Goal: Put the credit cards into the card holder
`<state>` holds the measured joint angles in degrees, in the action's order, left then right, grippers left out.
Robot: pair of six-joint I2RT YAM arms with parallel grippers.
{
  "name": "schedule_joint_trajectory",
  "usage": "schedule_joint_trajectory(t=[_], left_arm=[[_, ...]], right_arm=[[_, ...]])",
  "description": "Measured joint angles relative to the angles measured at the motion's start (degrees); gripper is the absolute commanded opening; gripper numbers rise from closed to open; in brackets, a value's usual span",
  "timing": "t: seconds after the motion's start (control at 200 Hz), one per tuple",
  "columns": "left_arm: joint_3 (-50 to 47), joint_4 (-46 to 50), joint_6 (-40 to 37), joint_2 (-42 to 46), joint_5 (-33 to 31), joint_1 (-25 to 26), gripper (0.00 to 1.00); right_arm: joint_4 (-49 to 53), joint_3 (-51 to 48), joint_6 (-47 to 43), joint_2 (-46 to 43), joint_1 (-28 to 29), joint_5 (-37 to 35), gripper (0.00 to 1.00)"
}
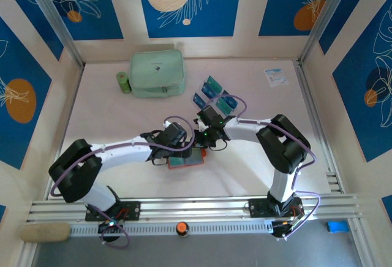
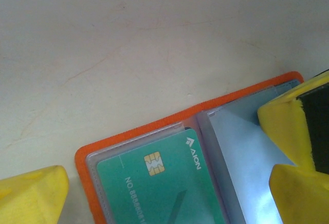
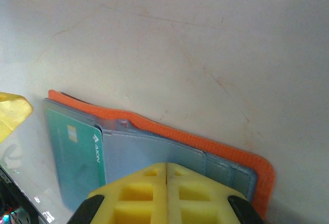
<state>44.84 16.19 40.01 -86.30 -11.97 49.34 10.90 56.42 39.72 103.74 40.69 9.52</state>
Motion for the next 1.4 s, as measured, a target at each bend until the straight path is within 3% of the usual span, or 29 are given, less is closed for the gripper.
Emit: schedule_joint_trajectory(t=[0.765, 1.4], left_arm=[[-1.6, -0.8, 0.0, -0.6, 0.0, 0.1, 1.00], [-1.6, -0.9, 0.0, -0.5, 0.0, 0.1, 1.00]], right_arm=[[5.3, 1.2, -4.0, -3.8, -1.8, -2.1, 0.00], [2.8, 2.4, -4.2, 1.4, 0.7, -1.5, 0.00]])
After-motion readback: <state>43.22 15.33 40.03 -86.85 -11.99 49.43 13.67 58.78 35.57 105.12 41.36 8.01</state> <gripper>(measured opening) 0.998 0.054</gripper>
